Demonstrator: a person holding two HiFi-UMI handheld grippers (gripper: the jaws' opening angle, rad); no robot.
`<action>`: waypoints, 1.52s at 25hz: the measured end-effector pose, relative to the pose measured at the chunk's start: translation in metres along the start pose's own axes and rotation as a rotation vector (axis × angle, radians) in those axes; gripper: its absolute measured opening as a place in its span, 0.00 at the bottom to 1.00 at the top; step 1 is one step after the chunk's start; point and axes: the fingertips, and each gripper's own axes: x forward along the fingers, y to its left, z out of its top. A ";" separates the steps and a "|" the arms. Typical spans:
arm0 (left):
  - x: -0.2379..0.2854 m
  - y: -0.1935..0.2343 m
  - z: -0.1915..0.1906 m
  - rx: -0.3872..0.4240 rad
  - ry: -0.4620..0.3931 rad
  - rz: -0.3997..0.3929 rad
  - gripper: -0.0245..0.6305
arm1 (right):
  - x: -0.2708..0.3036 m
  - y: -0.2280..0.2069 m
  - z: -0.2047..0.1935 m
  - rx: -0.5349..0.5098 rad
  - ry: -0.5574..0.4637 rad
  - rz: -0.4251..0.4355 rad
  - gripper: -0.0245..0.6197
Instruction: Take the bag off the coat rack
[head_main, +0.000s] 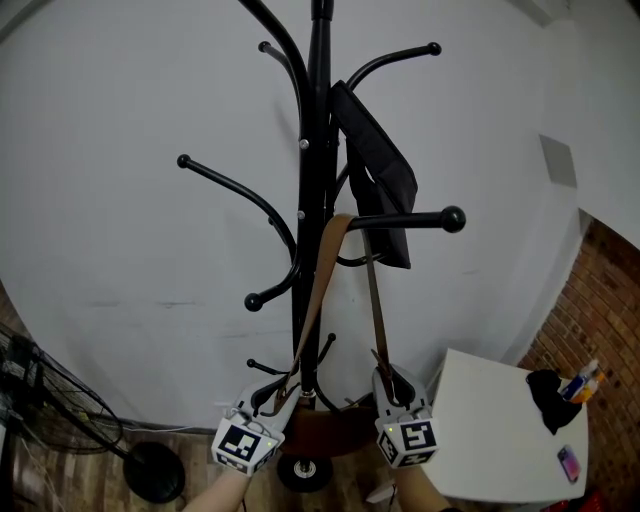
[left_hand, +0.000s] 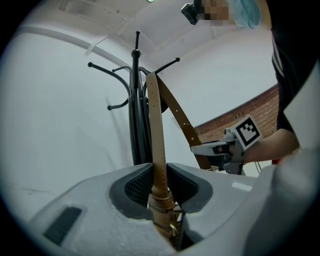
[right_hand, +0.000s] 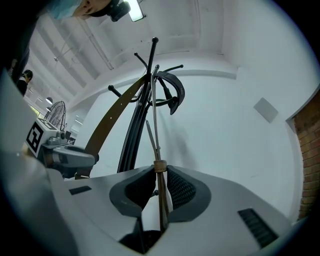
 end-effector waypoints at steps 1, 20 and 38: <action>0.000 0.000 0.000 -0.004 -0.002 0.000 0.16 | 0.000 0.000 0.000 0.002 0.000 0.000 0.14; -0.003 0.002 0.014 0.003 -0.004 0.024 0.06 | -0.010 0.005 0.013 0.062 0.035 0.063 0.13; -0.015 -0.011 0.038 0.034 0.006 0.025 0.06 | -0.027 0.009 0.035 0.089 0.033 0.103 0.13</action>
